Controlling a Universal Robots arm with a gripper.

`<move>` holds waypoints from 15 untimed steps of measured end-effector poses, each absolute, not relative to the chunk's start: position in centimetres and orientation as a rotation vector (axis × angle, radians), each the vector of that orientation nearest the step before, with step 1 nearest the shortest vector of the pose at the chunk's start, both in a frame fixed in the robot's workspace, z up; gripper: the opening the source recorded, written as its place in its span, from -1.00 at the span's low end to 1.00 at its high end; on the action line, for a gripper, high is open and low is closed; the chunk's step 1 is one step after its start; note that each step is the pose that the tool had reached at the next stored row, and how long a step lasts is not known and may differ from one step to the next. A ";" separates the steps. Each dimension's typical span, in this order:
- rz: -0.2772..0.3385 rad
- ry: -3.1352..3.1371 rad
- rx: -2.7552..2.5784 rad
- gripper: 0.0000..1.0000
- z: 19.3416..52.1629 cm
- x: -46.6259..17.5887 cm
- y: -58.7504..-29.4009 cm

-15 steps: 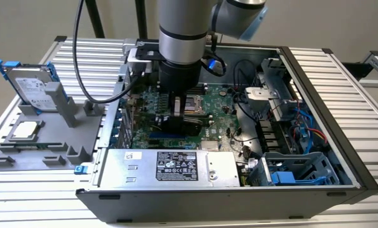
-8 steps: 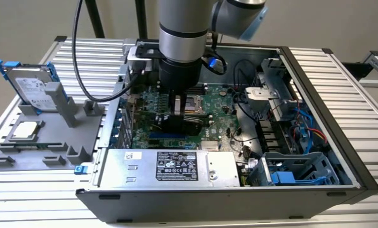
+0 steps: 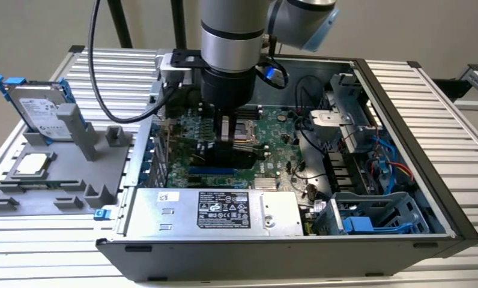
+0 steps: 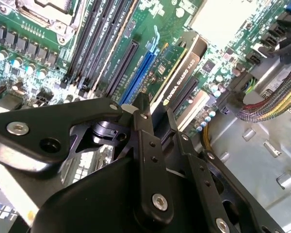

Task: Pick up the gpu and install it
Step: 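Insert the gpu into the slot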

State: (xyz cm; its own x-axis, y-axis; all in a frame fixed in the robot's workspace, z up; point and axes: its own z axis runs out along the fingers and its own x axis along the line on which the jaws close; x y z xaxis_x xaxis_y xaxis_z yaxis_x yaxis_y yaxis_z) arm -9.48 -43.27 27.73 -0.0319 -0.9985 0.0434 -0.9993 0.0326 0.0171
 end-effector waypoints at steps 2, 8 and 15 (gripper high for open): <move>0.048 -2.229 2.171 -1.00 27.7 -9.5 -43.3; 0.148 -2.258 2.228 -1.00 27.7 -9.5 -43.3; 0.149 -2.258 2.228 -1.00 27.7 -10.4 -43.3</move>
